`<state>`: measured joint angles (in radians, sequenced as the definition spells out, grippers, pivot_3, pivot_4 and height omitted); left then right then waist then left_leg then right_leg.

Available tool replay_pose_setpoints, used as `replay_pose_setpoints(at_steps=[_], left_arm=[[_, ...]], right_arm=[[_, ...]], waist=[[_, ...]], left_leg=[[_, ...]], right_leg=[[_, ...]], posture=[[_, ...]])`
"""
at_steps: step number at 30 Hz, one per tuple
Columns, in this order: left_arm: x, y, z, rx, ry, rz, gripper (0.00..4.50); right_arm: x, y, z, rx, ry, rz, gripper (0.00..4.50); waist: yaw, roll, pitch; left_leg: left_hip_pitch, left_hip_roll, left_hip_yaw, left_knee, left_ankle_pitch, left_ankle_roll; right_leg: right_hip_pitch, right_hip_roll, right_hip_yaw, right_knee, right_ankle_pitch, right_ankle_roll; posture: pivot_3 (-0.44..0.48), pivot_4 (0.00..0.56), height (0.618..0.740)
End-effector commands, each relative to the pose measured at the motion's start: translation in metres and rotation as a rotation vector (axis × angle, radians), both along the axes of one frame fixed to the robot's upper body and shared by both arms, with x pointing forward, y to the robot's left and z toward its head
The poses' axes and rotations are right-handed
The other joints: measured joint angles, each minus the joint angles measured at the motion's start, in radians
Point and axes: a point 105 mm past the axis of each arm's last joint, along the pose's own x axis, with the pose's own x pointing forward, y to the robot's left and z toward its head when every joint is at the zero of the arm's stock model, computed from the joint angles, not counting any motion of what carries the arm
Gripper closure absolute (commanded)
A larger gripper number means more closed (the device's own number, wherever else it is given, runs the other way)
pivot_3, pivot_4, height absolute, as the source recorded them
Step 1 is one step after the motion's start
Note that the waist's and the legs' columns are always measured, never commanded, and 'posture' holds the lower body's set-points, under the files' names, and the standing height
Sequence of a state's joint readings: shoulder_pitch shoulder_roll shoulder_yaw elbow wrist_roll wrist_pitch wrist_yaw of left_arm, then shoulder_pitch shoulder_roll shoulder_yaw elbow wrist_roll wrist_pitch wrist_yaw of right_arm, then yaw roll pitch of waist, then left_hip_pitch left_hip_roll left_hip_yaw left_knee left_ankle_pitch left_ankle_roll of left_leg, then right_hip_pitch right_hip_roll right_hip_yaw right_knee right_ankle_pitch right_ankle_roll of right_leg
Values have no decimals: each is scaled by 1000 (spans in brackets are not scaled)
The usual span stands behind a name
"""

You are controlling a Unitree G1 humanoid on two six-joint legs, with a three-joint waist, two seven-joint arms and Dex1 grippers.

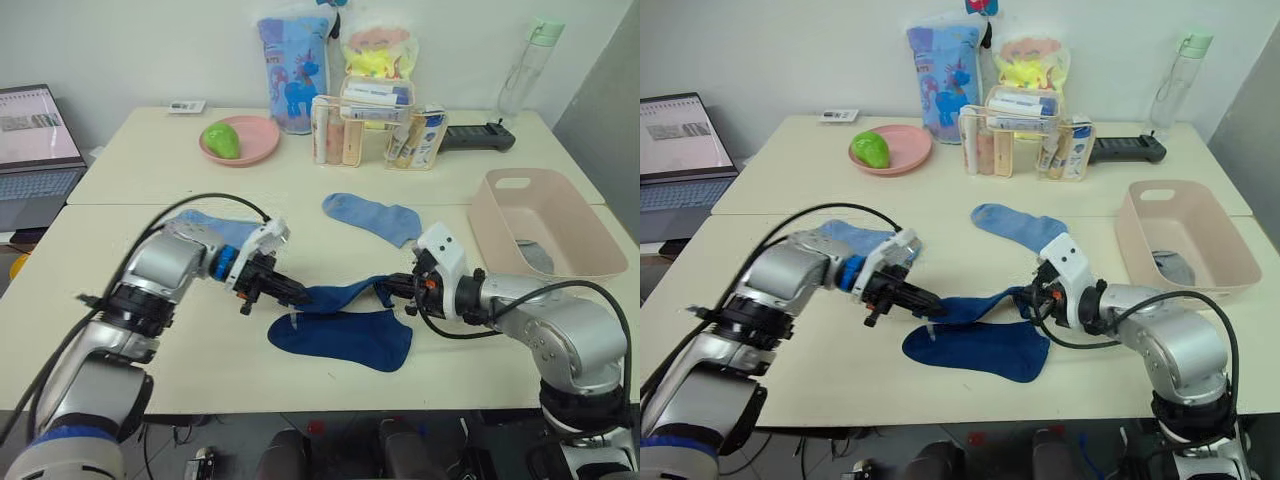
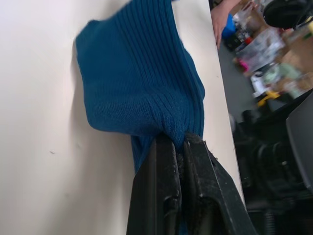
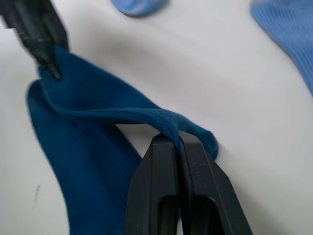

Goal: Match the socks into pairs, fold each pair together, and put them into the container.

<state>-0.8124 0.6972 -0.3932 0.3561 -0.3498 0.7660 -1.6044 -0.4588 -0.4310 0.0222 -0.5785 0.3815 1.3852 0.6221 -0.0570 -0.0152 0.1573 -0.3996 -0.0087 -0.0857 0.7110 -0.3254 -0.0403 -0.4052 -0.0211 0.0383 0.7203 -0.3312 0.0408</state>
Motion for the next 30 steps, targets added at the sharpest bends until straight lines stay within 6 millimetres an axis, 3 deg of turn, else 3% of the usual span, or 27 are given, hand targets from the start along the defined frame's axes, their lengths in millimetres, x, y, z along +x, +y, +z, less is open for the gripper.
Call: replay_pose_setpoints(at_steps=[1, 6, 8, 14, 23, 27, 28, 30], left_arm=[[5, -1, -1, 31, 67, 24, 4500], [30, -9, -1, 11, 91, 141, 4500], [49, -11, 2, -12, 94, 249, 4500], [76, -17, 2, -27, 36, 371, 4500], [81, -12, -9, -2, 10, 413, 4500], [84, -15, -4, -46, 3, 427, 4500], [86, -14, 0, -60, -15, 432, 4254], [89, -13, 5, -79, -46, 444, 3752]], right_arm=[[8, -4, 8, -5, -19, -18, 4449], [22, -5, 7, -47, -28, -34, 4449], [34, -8, 6, -58, -36, -66, 4449], [61, -11, 5, -88, -85, -99, 4449], [69, -13, 5, -92, -122, -111, 4449], [72, -10, 6, -81, -165, -118, 4449], [72, -10, 7, -84, -182, -122, 3974], [74, -12, 8, -95, -206, -129, 3440]], waist=[[0, 0, 0], [0, 0, 0], [1, 0, 0], [0, 0, 0], [-1, 0, 0], [-1, 0, 0], [-1, 0, 0], [-1, 0, 0]], left_leg=[[0, 0, 0, 0, 0, 0], [0, 0, 1, 0, 0, 0], [0, 0, 1, 0, 0, 0], [-1, 0, 3, 0, 1, -2], [-1, 0, 4, 0, 1, -2], [-1, 0, 3, 0, 1, -2], [-1, 0, 4, 0, 1, -2], [-1, 0, 4, 1, 1, -2]], right_leg=[[0, 0, 0, 0, 0, 0], [0, 0, 1, 0, 0, 0], [-1, 0, 0, 0, 0, 0], [-2, -1, 2, 0, 0, 0], [-3, -1, 2, 1, 0, 0], [-3, -1, 2, 1, 0, 0], [-3, -2, 2, 1, 0, 0], [-4, -2, 2, 1, 0, 0]], posture=[[0, 150, 703], [0, 150, 703], [0, 150, 703], [0, 150, 703], [0, 150, 703], [0, 150, 703], [0, 150, 703], [0, 150, 703]])
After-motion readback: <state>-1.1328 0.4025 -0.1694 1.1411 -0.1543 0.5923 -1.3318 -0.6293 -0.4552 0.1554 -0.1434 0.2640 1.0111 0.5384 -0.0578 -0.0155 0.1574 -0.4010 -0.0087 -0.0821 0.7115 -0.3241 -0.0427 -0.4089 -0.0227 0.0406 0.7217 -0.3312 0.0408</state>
